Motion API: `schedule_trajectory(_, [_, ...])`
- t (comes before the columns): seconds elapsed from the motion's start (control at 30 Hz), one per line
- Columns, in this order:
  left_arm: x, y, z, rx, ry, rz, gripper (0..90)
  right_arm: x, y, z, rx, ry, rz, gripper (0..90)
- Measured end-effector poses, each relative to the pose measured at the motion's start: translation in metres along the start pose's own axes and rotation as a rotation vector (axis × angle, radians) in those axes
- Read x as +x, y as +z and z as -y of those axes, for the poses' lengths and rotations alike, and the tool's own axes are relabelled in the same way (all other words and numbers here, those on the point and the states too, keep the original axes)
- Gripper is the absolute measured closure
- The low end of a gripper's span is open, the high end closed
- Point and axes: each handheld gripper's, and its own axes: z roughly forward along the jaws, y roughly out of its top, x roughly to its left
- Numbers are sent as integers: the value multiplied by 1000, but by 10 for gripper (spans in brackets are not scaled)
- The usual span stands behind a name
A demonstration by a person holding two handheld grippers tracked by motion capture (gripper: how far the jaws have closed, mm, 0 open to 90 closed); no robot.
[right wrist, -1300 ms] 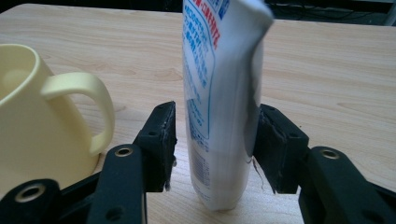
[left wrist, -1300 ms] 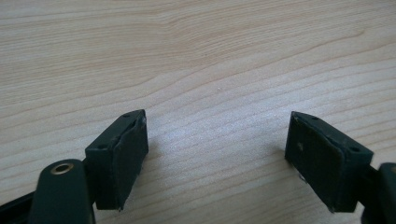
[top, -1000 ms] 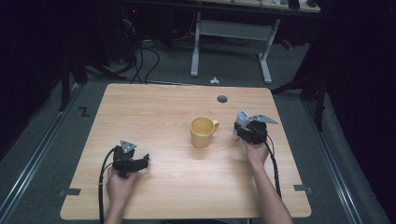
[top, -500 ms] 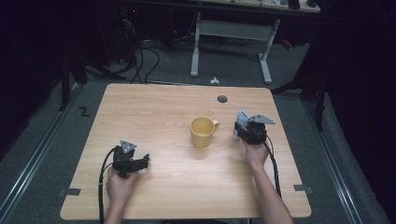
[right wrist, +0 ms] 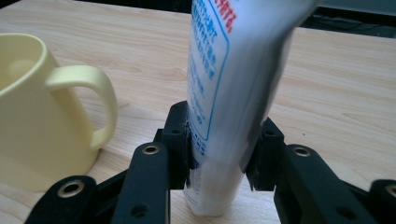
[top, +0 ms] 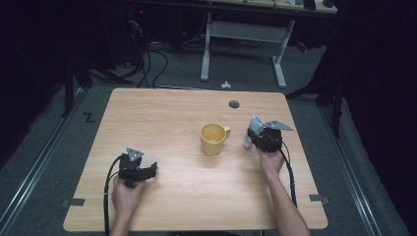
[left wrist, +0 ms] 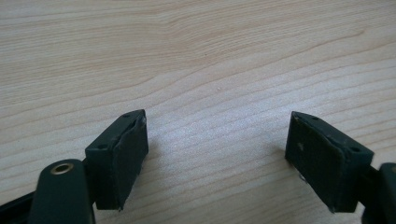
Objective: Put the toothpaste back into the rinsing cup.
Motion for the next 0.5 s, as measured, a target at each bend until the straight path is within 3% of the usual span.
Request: schedule_trajectory(0.5, [0,0,0,-1,1,0,215,2,-7,-2,6,0,-61,665])
